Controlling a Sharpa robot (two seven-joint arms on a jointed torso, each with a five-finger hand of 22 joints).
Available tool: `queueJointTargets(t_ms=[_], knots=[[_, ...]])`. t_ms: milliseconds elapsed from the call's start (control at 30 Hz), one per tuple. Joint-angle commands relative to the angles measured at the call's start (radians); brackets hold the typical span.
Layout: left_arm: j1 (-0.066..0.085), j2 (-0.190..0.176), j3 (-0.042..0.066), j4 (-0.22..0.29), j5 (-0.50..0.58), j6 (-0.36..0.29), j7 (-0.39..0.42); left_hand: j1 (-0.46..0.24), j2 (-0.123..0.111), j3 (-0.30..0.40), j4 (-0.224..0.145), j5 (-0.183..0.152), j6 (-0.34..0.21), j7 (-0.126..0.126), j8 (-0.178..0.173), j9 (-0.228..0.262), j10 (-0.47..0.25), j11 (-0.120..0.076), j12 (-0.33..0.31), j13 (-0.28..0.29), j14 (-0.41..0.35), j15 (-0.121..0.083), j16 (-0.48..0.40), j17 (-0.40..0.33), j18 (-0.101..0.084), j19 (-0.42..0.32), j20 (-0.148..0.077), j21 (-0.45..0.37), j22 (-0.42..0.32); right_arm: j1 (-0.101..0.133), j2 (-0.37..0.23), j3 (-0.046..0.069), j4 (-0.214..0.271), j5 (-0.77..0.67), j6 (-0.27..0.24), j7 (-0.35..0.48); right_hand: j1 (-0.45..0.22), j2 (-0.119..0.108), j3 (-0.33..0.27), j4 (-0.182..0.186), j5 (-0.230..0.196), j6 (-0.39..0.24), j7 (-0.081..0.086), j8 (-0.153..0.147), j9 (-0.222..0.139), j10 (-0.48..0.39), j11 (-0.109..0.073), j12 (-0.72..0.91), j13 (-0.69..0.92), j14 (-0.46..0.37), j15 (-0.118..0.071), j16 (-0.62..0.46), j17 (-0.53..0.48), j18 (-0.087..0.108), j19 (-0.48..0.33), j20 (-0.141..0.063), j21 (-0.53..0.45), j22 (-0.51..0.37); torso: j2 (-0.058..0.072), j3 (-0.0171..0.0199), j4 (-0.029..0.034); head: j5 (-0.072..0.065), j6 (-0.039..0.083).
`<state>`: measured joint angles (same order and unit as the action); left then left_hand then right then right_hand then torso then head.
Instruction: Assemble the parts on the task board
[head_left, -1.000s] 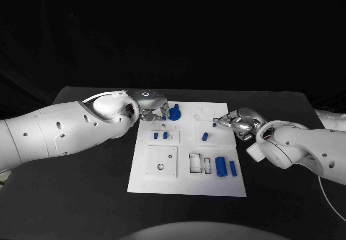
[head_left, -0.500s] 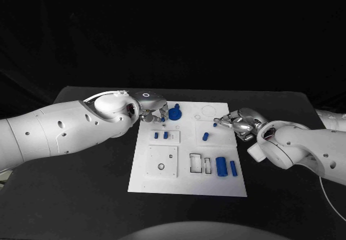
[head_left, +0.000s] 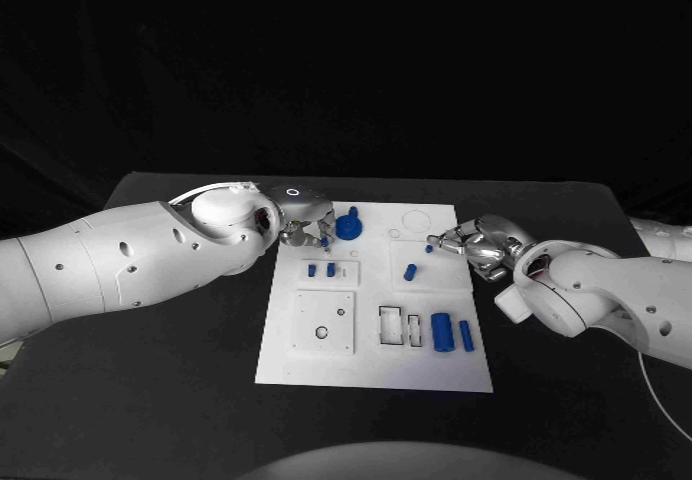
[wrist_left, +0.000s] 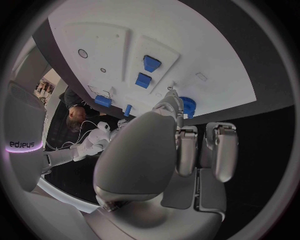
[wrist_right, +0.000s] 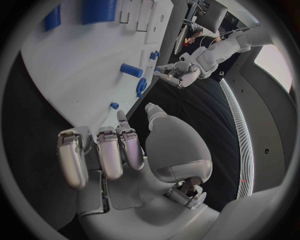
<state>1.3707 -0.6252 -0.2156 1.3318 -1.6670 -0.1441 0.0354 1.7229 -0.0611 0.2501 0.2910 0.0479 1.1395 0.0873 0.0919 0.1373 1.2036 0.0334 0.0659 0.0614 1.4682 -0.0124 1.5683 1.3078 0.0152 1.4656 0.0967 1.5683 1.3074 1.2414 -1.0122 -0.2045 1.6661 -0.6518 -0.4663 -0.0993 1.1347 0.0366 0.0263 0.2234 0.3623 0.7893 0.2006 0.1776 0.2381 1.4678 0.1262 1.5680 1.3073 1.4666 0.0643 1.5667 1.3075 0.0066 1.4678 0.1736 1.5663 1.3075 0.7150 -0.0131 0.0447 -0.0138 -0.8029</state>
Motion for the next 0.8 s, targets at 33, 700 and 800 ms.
queueJointTargets(t_ms=[33, 700, 800], knots=[[0.000, 0.005, 0.000, 0.002, 0.001, 0.021, 0.004, -0.011, 0.002, 0.006, 0.000, -0.001, -0.006, -0.006, 0.000, -0.001, -0.010, -0.004, -0.006, -0.001, 0.103, 0.000, 0.003, 0.263, -0.015, 0.105, -0.002, 0.002, 0.263, -0.001, 0.000, 0.000, 0.002, -0.006, 0.014, 0.001, -0.002, 0.009, -0.007, -0.001, 0.003, 0.005, 0.004, 0.006, -0.001, 0.103, 0.007, 0.003, 0.263, 0.104, 0.008, 0.004, 0.263, -0.007, 0.103, 0.008, 0.004, 0.263, 0.001, -0.0008, 0.0014, -0.002, 0.003], [-0.007, 0.019, 0.000, -0.012, 0.001, 0.028, 0.010, -0.012, 0.001, 0.010, -0.001, -0.001, -0.008, -0.007, -0.003, -0.002, -0.014, -0.005, -0.006, -0.001, 0.103, 0.000, 0.003, 0.263, -0.015, 0.105, -0.002, 0.002, 0.263, -0.001, -0.002, 0.000, 0.008, -0.006, 0.013, -0.002, -0.001, 0.009, -0.008, -0.001, 0.004, 0.005, 0.004, 0.006, -0.001, 0.103, 0.007, 0.003, 0.263, 0.104, 0.008, 0.004, 0.263, -0.007, 0.103, 0.008, 0.004, 0.263, 0.001, -0.0003, 0.0006, -0.018, -0.004], [-0.007, 0.019, 0.000, -0.013, 0.001, 0.026, 0.005, -0.011, 0.001, 0.011, -0.001, -0.001, -0.008, -0.007, -0.003, -0.002, -0.015, -0.005, -0.006, -0.001, 0.103, -0.001, 0.003, 0.263, -0.015, 0.105, -0.002, 0.002, 0.263, -0.001, -0.002, 0.000, 0.008, -0.006, 0.013, -0.002, -0.001, 0.009, -0.008, -0.001, 0.004, 0.005, 0.004, 0.006, -0.001, 0.103, 0.007, 0.003, 0.263, 0.104, 0.008, 0.004, 0.263, -0.007, 0.103, 0.008, 0.004, 0.263, 0.000, 0.0002, -0.0001, -0.019, -0.005]])
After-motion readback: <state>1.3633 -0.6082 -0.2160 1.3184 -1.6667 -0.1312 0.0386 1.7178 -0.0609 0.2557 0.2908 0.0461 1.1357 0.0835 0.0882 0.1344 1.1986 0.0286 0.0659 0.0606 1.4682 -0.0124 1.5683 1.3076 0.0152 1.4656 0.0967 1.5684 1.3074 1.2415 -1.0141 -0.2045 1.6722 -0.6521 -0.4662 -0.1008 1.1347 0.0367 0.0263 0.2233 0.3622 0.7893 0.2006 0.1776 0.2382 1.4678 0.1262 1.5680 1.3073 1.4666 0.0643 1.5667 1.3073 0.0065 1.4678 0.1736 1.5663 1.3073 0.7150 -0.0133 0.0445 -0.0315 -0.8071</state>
